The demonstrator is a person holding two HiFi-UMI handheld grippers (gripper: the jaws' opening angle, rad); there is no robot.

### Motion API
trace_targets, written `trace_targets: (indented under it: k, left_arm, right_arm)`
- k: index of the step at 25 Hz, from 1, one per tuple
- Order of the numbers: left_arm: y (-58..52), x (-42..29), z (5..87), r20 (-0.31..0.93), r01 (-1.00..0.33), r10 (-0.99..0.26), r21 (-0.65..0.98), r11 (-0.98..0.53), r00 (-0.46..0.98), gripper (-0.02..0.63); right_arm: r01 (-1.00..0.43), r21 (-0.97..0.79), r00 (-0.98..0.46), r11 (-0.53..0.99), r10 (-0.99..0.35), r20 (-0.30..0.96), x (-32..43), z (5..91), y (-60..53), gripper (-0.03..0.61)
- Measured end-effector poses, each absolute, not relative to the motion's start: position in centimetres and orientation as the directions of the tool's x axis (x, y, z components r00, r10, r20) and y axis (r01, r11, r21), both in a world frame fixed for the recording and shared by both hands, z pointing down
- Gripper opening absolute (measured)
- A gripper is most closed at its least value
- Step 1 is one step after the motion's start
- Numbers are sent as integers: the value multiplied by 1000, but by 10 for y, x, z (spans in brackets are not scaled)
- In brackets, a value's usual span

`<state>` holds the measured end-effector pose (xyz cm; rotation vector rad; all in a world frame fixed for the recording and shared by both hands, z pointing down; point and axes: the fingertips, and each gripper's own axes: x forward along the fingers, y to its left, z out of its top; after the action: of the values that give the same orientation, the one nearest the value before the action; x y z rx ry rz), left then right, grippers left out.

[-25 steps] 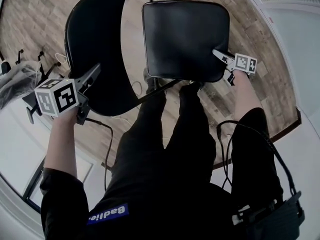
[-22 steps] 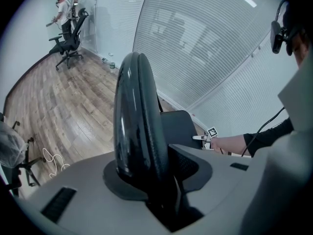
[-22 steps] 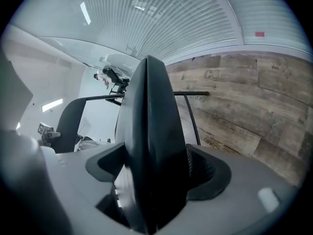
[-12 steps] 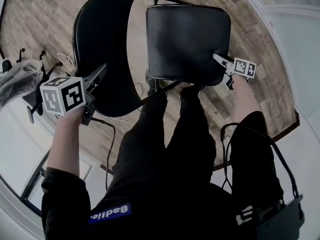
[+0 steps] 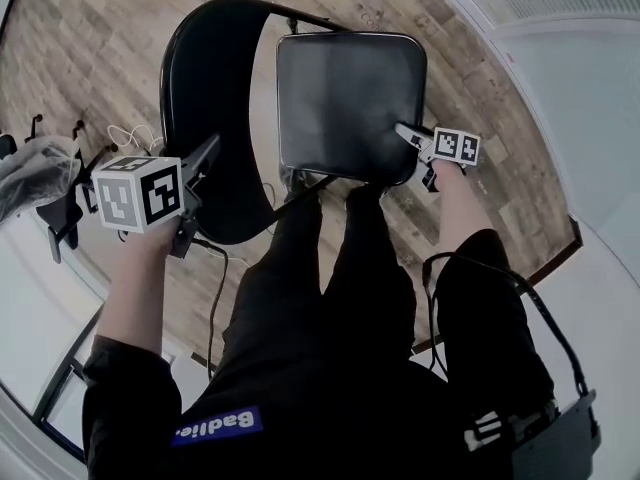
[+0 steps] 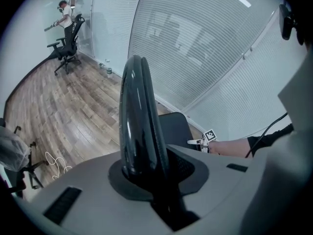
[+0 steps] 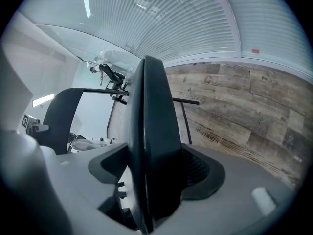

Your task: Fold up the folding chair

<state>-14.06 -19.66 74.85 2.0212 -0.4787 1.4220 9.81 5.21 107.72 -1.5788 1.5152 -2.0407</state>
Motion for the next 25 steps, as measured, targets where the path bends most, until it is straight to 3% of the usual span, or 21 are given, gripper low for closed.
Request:
trace_targets:
  k: [6,13,25]
  left_arm:
    - [-196,-137,723,945,-601,42,240,-762,324,75]
    - [-183,-180,684,943,-563,36,228,-794,331,75]
    - [-180,-196,636,933,-592,79,287,-753,352,75]
  right_arm:
    - [-449,-744,-424,-495,-616,665,79,1034,44,290]
    - [-491,-704,-383,-513,-599,703,8,971,42,272]
    - [-528,-685,-388,-502,-575,721,-62,877,-5,233]
